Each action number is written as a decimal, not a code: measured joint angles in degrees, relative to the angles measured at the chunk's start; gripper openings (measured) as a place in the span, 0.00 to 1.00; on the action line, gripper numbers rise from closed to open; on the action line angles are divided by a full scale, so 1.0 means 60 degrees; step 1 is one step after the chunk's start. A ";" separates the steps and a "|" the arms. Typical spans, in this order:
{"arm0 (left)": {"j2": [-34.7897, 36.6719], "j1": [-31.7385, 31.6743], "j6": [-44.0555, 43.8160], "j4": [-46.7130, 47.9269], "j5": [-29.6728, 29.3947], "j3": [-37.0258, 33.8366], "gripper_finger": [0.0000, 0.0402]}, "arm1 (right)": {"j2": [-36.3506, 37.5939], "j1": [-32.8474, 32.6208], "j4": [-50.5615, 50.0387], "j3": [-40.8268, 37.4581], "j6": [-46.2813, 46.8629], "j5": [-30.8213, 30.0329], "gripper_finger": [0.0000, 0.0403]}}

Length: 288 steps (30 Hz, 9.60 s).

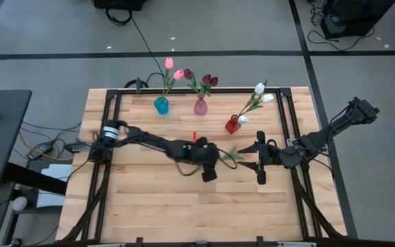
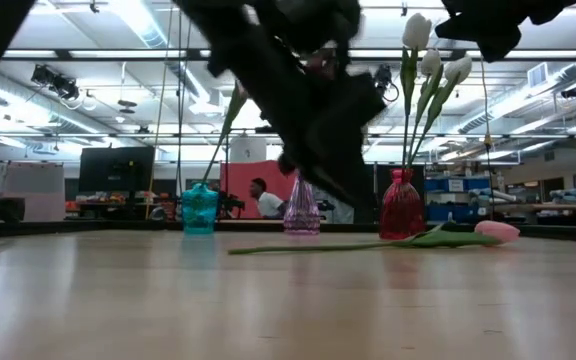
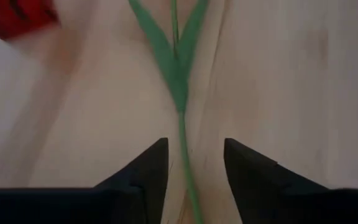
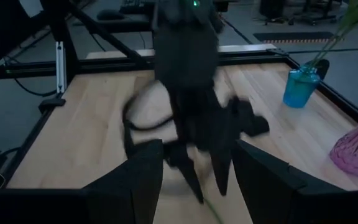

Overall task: Sort flowers into vase by color
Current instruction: Put the pink flower into the blue vase, then return to Home Position

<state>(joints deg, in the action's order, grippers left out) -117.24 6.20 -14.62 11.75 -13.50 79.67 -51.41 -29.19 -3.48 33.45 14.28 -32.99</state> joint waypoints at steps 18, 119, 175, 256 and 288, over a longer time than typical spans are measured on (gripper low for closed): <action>-0.1942 -0.0778 0.0612 0.1911 0.0877 0.2646 0.42 | 0.0002 -0.0014 0.0002 0.0000 -0.0411 0.0043 0.51; 0.4820 -0.7062 0.4898 -1.6924 0.0449 -0.9416 0.00 | 0.0112 -0.0852 -0.0169 0.0000 -0.0053 -0.1738 0.51; 0.4962 -0.7542 0.3130 -1.5804 0.1526 -1.1778 0.64 | 0.0183 -0.0532 0.0052 0.0000 -0.0153 -0.1559 0.51; 1.9349 0.3898 0.2639 -0.4349 -0.0123 -1.3193 0.04 | 0.8195 0.6022 0.1922 -0.5519 0.0391 0.3439 0.32; 1.9352 0.3898 0.2576 -0.4302 -0.0252 -1.3193 0.04 | 0.8197 0.6022 0.1922 -0.5519 0.0377 0.3446 0.32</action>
<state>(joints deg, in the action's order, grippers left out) -1.13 29.58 0.84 -14.06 -15.01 0.51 -2.23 6.94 8.05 0.34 16.53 -12.32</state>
